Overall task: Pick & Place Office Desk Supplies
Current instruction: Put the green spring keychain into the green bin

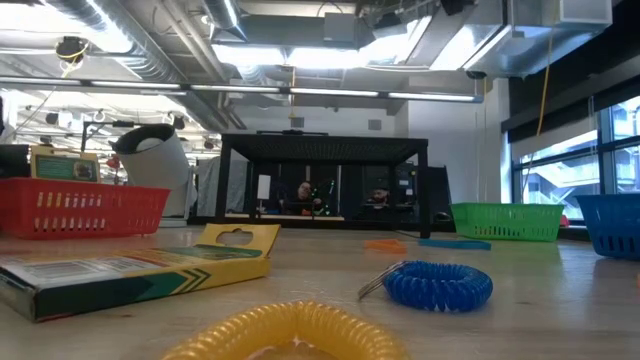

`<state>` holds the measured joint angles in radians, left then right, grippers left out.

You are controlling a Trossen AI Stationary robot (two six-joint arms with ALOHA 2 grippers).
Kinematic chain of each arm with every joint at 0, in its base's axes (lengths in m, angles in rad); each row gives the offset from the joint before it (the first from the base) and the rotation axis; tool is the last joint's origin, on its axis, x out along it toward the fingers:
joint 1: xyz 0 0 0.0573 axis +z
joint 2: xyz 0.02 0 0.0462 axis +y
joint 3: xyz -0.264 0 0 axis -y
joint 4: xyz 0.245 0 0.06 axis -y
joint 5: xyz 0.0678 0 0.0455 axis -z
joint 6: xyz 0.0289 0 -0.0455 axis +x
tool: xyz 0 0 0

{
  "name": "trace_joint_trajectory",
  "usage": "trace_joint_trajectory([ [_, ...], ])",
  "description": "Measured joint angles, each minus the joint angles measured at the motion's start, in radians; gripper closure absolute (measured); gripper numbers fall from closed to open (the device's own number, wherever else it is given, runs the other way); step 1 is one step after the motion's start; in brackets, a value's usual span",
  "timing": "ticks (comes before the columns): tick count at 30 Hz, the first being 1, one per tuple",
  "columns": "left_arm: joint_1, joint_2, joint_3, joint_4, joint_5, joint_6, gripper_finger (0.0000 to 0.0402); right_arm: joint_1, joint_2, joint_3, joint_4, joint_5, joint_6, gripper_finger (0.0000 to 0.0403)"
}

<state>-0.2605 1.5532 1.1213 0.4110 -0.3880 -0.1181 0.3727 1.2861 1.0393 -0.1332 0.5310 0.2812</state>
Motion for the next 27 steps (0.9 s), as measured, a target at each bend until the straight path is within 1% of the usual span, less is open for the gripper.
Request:
trace_joint_trajectory([
  [2, 0.005, 0.000, 0.000, -0.004, 0.020, -0.002, 0.0276, -0.009, 0.000, 0.000, -0.034, 0.000, 0.031, 0.0391],
  [5, 0.008, 0.000, 0.000, -0.005, 0.020, -0.002, 0.0240, -0.032, -0.009, 0.000, -0.128, -0.002, 0.115, 0.0391],
  [7, 0.008, 0.000, 0.000, -0.016, 0.004, -0.002, 0.0223, -0.053, -0.025, 0.000, -0.217, -0.021, 0.194, 0.0391],
  [10, 0.007, -0.002, 0.000, -0.048, -0.051, -0.001, 0.0206, -0.084, -0.059, 0.000, -0.375, -0.043, 0.313, 0.0391],
  [16, 0.007, -0.008, 0.000, -0.084, -0.162, -0.011, 0.0203, -0.147, -0.141, 0.000, -0.703, -0.065, 0.475, 0.0383],
  [19, 0.007, -0.008, 0.000, -0.100, -0.175, -0.015, 0.0204, -0.185, -0.169, 0.000, -0.887, -0.079, 0.556, 0.0375],
  [23, 0.007, -0.008, 0.000, -0.103, -0.176, -0.017, 0.0205, -0.241, -0.176, 0.000, -1.110, -0.052, 0.680, 0.0375],
  [25, 0.008, -0.008, 0.000, -0.103, -0.176, -0.012, 0.0205, -0.273, -0.176, -0.006, -1.160, -0.023, 0.724, 0.0377],
  [27, 0.008, -0.008, 0.000, -0.102, -0.177, -0.003, 0.0205, -0.307, -0.176, -0.026, -1.156, -0.007, 0.747, 0.0378],
])
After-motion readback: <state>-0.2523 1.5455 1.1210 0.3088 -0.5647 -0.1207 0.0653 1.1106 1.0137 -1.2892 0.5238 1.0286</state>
